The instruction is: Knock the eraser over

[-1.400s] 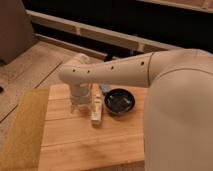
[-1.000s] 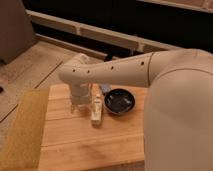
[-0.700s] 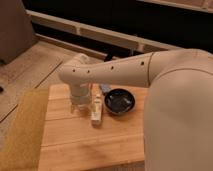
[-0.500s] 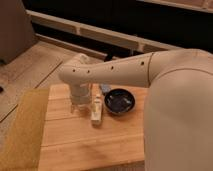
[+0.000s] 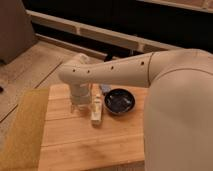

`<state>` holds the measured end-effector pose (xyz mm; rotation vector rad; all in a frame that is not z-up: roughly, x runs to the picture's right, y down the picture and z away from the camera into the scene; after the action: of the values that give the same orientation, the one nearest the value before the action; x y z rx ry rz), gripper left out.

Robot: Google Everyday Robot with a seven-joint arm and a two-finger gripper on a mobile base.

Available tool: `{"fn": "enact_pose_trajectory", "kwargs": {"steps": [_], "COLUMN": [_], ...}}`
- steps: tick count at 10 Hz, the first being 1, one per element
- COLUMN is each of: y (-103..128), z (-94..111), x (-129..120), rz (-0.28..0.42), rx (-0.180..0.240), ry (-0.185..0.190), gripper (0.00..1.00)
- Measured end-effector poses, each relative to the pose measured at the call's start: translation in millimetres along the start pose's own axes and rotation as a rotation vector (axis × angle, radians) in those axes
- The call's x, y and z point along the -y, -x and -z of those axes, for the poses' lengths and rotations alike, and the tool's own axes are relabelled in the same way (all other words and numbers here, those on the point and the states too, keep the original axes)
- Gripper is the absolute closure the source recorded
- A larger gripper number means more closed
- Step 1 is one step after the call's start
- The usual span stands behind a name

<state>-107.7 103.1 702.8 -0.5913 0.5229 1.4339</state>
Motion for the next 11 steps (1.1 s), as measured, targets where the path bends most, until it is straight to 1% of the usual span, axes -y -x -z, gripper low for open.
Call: {"fn": "enact_pose_trajectory", "kwargs": {"steps": [8, 10, 11], "y": [1, 28, 41], "z": [1, 9, 16], "x": [0, 21, 26], "rz": [0.001, 0.016, 0.032], "rx": [0.000, 0.022, 0.038], "ry": [-0.003, -0.050, -0.070], "gripper": [0.35, 0.35, 0.35]}}
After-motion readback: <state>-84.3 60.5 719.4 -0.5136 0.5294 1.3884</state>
